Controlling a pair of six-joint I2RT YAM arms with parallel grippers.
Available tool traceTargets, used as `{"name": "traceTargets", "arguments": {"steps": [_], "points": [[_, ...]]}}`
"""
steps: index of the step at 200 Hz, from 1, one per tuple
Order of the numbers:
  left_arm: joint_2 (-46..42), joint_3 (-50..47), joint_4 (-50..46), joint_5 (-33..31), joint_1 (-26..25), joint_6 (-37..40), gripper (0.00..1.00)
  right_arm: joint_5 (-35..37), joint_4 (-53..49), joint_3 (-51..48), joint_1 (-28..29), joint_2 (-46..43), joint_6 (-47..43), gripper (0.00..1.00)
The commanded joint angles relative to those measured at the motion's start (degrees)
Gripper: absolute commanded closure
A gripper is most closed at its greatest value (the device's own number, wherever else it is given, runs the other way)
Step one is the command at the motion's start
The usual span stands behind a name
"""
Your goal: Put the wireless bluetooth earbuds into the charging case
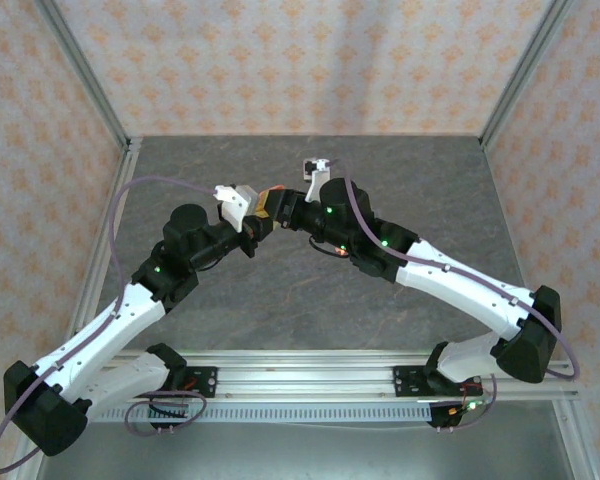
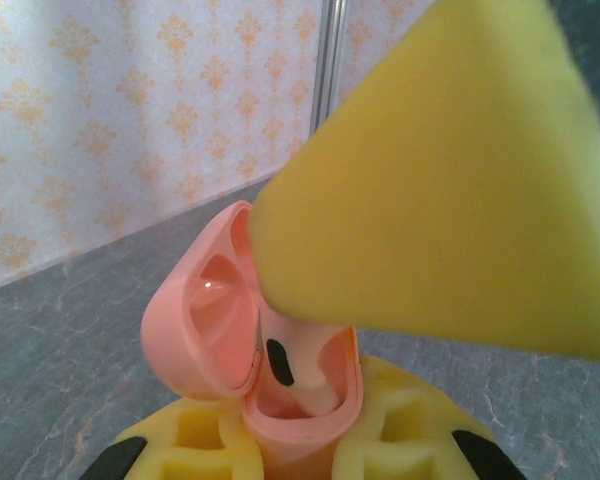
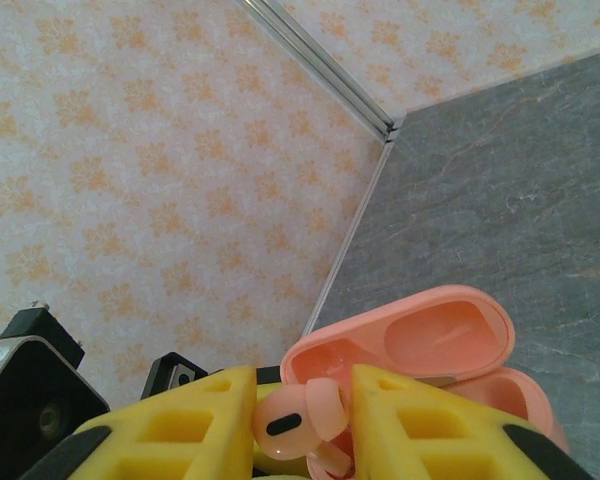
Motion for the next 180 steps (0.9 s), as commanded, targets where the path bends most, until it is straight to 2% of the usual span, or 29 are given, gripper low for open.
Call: {"name": "traceTargets", "arguments": {"steps": [1, 180], "points": [[-2.57, 1.49, 4.97, 0.85, -0.33, 0.18, 1.00, 1.60, -6.16, 0.39, 0.21, 1.19, 0.05, 0.66], [-4.42, 0.18, 4.49, 0.67, -0.33, 1.00, 1.00, 0.40, -7.07, 0.24, 0.33, -0.13, -0.99, 0.68]]}}
